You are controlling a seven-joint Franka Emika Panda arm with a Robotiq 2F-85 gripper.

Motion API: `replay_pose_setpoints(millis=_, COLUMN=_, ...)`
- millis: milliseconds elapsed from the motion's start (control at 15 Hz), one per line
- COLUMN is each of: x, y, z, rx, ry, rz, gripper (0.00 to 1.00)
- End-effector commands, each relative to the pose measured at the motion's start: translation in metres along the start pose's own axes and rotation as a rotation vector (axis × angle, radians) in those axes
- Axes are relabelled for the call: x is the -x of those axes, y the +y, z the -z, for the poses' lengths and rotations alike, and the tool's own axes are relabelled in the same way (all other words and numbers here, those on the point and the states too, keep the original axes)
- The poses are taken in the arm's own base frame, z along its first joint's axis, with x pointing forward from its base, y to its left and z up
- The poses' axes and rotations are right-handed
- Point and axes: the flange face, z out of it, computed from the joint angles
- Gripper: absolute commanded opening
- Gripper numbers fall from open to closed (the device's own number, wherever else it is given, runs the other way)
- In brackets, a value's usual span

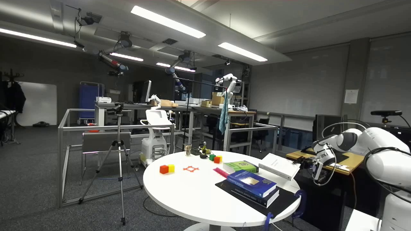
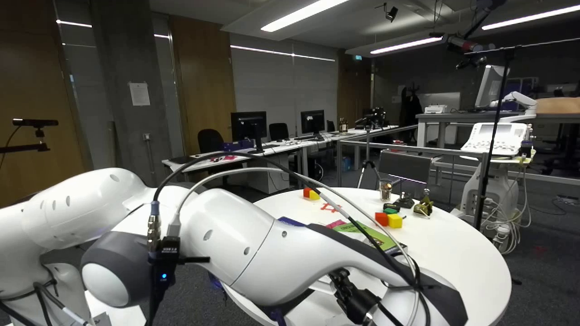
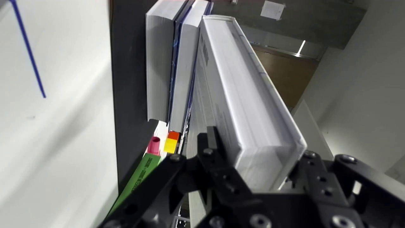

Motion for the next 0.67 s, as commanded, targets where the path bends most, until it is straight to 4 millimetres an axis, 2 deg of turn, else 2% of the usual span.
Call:
replay_pose_setpoints(millis=0, x=0.0, y=-0.044, z=-0.03, rx=-0.043, ry=-0.035, rz=0.047, gripper=0.19)
replay_pose_setpoints(millis=600, x=0.013, y=-0.059, z=-0.102, rx=-0.017, ry=-0.04, rz=0.033, gripper=0.19)
